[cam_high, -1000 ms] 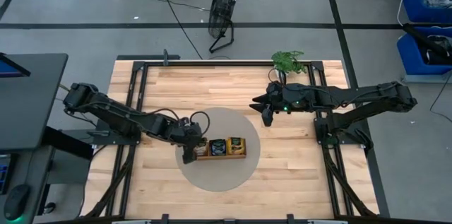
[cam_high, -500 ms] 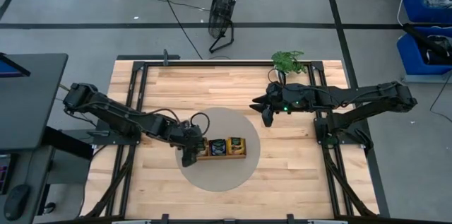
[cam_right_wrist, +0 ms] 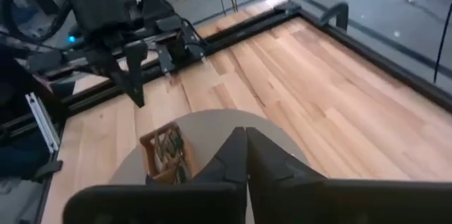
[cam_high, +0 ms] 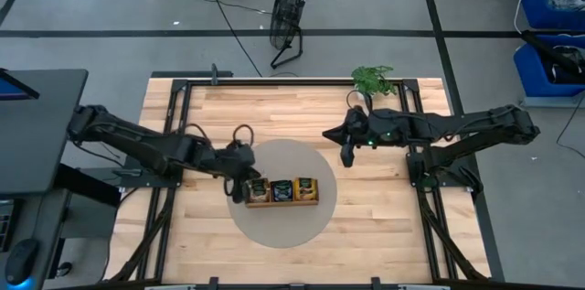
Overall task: Pick & Place Tea
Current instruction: Return to Home Position
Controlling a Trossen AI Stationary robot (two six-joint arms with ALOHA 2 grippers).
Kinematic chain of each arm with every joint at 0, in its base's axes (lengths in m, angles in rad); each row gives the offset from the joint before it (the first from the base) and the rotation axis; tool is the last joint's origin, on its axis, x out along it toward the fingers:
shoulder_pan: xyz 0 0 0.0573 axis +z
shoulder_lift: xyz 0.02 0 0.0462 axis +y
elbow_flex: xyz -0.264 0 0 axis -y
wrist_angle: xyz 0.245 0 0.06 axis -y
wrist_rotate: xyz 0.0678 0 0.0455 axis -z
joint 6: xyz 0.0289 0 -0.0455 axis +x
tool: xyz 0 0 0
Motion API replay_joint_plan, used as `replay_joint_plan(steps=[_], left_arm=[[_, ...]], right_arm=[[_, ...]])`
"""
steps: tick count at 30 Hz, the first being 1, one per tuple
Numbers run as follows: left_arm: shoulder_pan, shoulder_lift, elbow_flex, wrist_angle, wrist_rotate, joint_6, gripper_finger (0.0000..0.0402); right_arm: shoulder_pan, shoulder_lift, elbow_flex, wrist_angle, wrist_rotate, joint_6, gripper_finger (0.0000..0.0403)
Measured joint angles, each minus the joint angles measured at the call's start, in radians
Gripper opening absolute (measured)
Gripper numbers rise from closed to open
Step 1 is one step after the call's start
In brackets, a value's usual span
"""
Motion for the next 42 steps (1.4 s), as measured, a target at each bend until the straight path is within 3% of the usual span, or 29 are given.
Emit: replay_joint_plan(steps=[4, 8, 15, 18, 21, 25, 27, 42], left_arm=[[0.005, -0.061, -0.019, 0.124, -0.044, 0.032, 0.0004], [0.012, -0.150, -0.110, 0.390, -0.063, 0.064, 0.0004], [0.024, -0.350, -0.336, 0.661, -0.056, 0.046, 0.0003], [0.026, -0.442, -0.413, 0.669, -0.031, 0.061, 0.0003], [0.028, -0.533, -0.476, 0.610, -0.035, 0.141, 0.0005], [0.027, -0.625, -0.519, 0.560, -0.147, 0.125, 0.0006], [0.027, -0.674, -0.546, 0.569, -0.189, 0.161, 0.0004], [0.025, -0.899, -0.719, 0.673, -0.177, 0.272, 0.0008]], right_arm=[[0.010, -0.010, 0.000, 0.033, 0.014, -0.034, 0.0002], [0.030, -0.042, -0.049, 0.134, 0.027, -0.053, 0.0001], [0.068, -0.176, -0.298, 0.458, 0.027, -0.035, 0.0001], [0.076, -0.249, -0.395, 0.516, 0.026, -0.059, 0.0001], [0.077, -0.327, -0.458, 0.449, -0.001, -0.061, 0.0000], [0.077, -0.397, -0.514, 0.312, -0.001, 0.085, 0.0000], [0.083, -0.420, -0.543, 0.355, 0.002, 0.081, 0.0000], [0.087, -0.599, -0.680, 0.425, 0.019, -0.037, 0.0000]])
